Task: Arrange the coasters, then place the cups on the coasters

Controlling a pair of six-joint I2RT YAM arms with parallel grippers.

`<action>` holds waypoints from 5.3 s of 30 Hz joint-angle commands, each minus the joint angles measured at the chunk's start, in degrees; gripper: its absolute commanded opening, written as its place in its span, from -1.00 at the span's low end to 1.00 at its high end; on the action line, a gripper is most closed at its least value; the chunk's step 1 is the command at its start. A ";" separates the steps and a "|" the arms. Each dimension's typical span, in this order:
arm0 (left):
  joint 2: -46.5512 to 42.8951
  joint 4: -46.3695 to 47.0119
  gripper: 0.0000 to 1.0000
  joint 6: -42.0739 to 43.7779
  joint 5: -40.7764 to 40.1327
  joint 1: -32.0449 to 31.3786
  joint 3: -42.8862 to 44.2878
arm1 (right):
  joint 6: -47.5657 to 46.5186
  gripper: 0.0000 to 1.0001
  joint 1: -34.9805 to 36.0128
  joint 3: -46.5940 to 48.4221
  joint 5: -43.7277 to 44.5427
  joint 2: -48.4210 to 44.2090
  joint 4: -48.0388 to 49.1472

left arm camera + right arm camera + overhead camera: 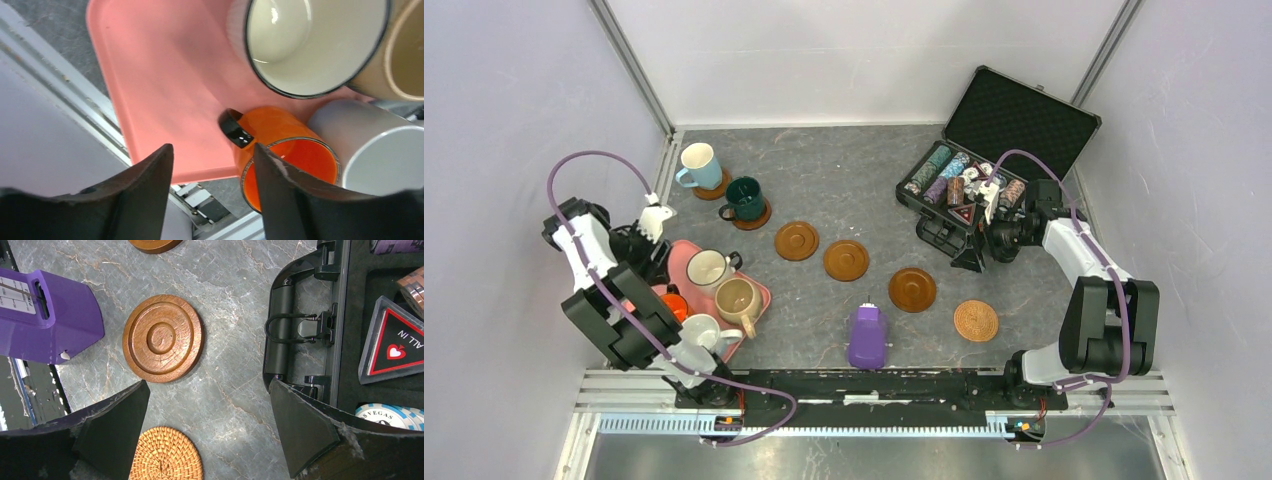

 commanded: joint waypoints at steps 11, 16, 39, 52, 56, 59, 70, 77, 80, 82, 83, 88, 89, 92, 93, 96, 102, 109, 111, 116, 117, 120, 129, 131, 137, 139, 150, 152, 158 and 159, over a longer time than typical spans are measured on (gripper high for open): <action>1.90 10.90 0.08 -14.46 -2.19 -3.28 -1.98 | 0.34 0.96 0.13 0.03 -0.10 -0.61 0.86; 1.29 10.95 0.07 -14.04 -3.87 -5.08 -4.63 | 0.25 0.96 0.13 -0.23 -0.02 -0.54 0.95; -2.17 9.86 -0.06 -0.79 -16.39 2.50 -11.14 | -0.89 0.96 0.13 -0.11 -0.54 -0.49 0.12; -6.22 3.31 0.34 13.16 -11.33 10.06 -8.13 | -1.25 0.96 0.13 -0.46 -1.07 -0.42 0.03; -6.45 5.01 0.41 15.68 -12.80 11.10 -8.75 | -1.42 0.96 0.13 -0.37 -1.16 -0.51 -0.14; -6.27 3.18 0.42 20.02 -13.46 12.69 -8.40 | -1.75 0.96 0.13 -0.46 -1.07 -0.52 -0.36; -2.42 -5.33 0.47 36.78 -9.20 17.19 -12.79 | -1.95 0.96 0.13 -0.36 -1.44 -0.54 -0.76; -2.03 0.55 0.45 39.56 -5.30 17.18 -16.21 | -1.86 0.96 0.13 -0.81 -0.99 -0.78 -0.84; -0.74 0.98 0.36 39.85 -4.98 17.22 -16.46 | -1.86 0.96 0.13 -0.72 -0.98 -0.82 -0.93; -0.23 0.87 0.25 39.85 -4.70 17.26 -16.75 | -1.86 0.96 0.15 -0.63 -0.83 -0.88 -1.02; -0.04 0.88 0.18 39.84 -4.49 17.37 -16.97 | -1.86 0.96 0.14 -0.63 -0.73 -0.95 -1.00; 0.54 1.06 -0.22 39.42 -2.40 19.13 -16.91 | -1.95 0.96 0.13 -0.72 -0.54 -0.97 -1.25; 0.59 1.75 -0.34 38.67 -2.48 19.46 -16.86 | -1.95 0.96 0.13 -0.64 -0.54 -0.97 -1.28; 0.10 1.28 -0.57 39.44 -1.54 21.90 -16.02 | -2.21 0.96 0.13 -0.74 -0.54 -1.10 -1.46; -0.03 0.34 -0.63 39.99 -0.91 22.80 -15.28 | -2.21 0.96 0.18 -0.80 -0.54 -1.04 -1.46; 0.06 -3.52 -0.73 40.73 1.76 25.48 -12.79 | -2.21 0.96 0.13 -0.72 -0.70 -0.95 -1.47; -1.66 -9.33 -0.90 40.38 4.87 28.01 -10.57 | -2.12 0.96 0.13 -0.55 -1.14 -0.89 -1.59; -5.12 -13.74 -0.95 31.14 13.36 27.81 -5.66 | -2.47 0.96 0.13 -0.41 -1.51 -1.00 -1.96; -5.19 -14.89 -0.95 26.37 15.17 27.17 -3.03 | -2.48 0.96 0.13 -0.22 -1.51 -1.05 -1.90; -6.85 -14.77 -0.95 14.66 17.02 22.87 1.92 | -2.26 0.96 0.13 0.16 -1.80 -0.98 -1.66; -7.54 -13.98 -0.95 11.17 17.02 21.30 2.48 | -2.21 0.96 0.13 0.20 -1.91 -1.01 -1.57; -10.18 -9.61 -0.95 1.35 15.82 14.24 2.63 | -2.17 0.96 0.13 0.09 -2.17 -0.81 -1.46; -15.78 7.68 -0.95 -31.73 12.34 -6.57 6.79 | -1.60 0.96 0.13 -0.70 -1.01 -2.57 -0.54; -16.69 10.99 -0.95 -38.01 10.13 -10.94 6.89 | -1.34 0.96 0.13 -0.94 -1.05 -2.60 -0.28; -19.16 19.85 -0.95 -50.87 7.05 -23.58 2.97 | -1.33 0.96 0.13 -1.16 -0.98 -2.41 -0.17; -19.16 22.66 -0.95 -55.07 3.65 -27.96 1.72 | -1.33 0.96 0.13 -1.25 -0.91 -2.36 -0.14; -16.18 29.76 -0.95 -59.08 -10.40 -48.55 -9.12 | -1.64 0.96 0.13 -1.44 -0.02 -2.33 -0.28; -14.43 29.91 -0.95 -58.96 -10.47 -49.43 -9.90 | -1.63 0.96 0.13 -1.44 0.05 -2.33 -0.39; -10.61 33.81 -0.95 -59.74 -12.03 -51.02 -12.00 | -1.52 0.96 0.13 -1.64 0.76 -2.68 -0.25; -10.10 34.32 -0.95 -60.02 -12.08 -51.26 -12.02 | -1.43 0.96 0.13 -1.68 0.86 -2.67 -0.17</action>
